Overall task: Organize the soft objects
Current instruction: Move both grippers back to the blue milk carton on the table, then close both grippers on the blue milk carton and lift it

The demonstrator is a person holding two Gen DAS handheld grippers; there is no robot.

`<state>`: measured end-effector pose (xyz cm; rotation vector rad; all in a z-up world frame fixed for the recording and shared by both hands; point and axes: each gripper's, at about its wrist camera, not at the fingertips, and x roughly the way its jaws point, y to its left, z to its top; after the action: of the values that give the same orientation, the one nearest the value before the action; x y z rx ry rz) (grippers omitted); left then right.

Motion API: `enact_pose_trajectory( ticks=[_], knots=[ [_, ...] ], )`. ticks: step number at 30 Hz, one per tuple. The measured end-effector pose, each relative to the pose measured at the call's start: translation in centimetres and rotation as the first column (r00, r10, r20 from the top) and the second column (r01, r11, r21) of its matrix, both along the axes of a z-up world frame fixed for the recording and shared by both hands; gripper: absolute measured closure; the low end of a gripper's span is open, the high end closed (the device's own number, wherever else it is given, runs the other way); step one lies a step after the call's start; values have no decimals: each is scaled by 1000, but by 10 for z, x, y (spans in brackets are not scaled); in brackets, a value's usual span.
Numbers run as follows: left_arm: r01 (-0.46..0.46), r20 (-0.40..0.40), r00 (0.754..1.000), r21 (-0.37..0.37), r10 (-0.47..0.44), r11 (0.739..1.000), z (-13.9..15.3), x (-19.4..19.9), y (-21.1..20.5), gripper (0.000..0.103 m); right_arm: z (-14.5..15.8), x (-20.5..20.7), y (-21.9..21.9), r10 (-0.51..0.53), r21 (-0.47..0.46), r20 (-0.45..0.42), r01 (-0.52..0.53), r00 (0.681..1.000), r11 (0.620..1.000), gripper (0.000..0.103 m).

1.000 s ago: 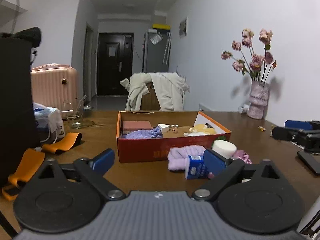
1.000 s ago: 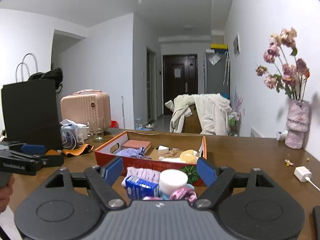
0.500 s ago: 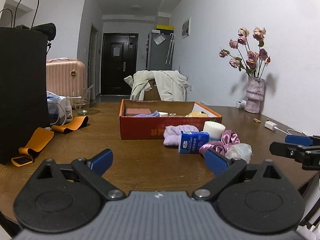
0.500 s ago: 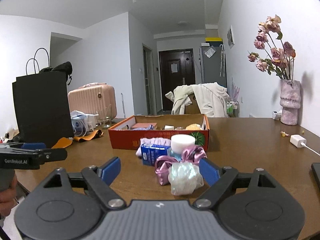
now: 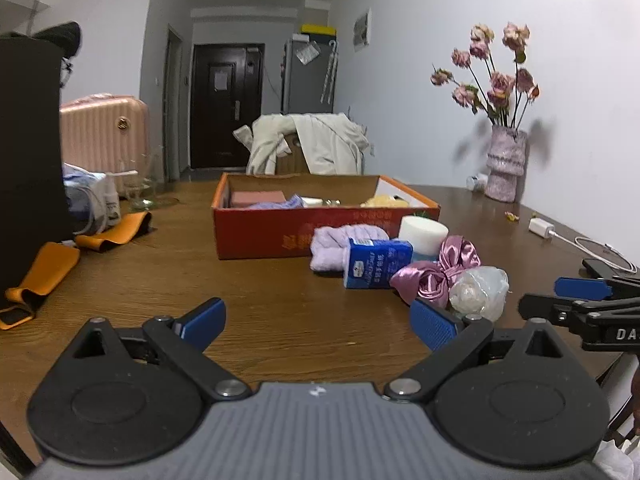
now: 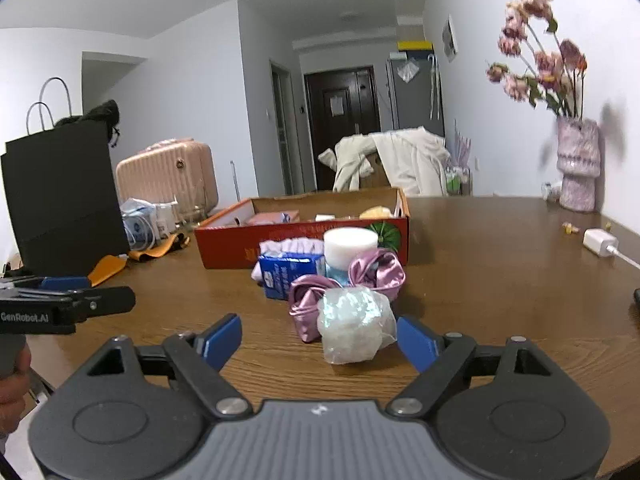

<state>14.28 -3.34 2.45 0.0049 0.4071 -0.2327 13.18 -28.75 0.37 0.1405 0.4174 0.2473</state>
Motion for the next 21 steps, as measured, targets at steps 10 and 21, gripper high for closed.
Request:
enact_pose_trajectory(
  ticks=[10,21],
  knots=[
    [47,-64,997,1,-47,999,-13,47,-23,2,-18,61,-7,-24,5,-81,24,996,1000,26],
    [86,-96,991,-113,-97,990,-7,138,-45,34,5,102,-20,-10,135,-50,17,999,991,61]
  ],
)
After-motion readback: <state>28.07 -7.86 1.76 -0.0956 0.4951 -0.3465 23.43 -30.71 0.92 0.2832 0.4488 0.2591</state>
